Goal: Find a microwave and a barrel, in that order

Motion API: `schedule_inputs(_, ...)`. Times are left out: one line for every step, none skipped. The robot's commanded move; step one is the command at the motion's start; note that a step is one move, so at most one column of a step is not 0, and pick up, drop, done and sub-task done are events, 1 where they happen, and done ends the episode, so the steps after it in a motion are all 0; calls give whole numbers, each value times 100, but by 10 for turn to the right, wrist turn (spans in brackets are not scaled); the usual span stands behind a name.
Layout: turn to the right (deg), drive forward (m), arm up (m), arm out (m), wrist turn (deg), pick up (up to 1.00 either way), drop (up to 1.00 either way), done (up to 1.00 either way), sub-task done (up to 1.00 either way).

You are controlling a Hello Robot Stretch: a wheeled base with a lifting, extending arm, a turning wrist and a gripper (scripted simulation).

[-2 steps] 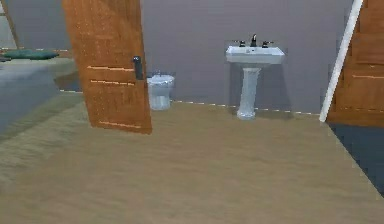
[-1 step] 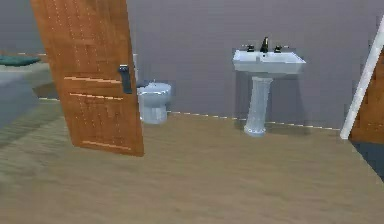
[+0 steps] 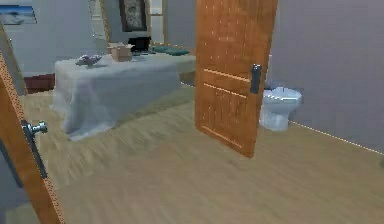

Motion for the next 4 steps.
schedule_inputs(0, 90, 0, 0, 0, 0, 0, 0, 0)
schedule_inputs(-450, 0, 0, 0, 0, 0, 0, 0, 0)
schedule_inputs(-90, 0, 0, 0, 0, 0, 0, 0, 0)
schedule_inputs(0, 100, 0, 0, 0, 0, 0, 0, 0)
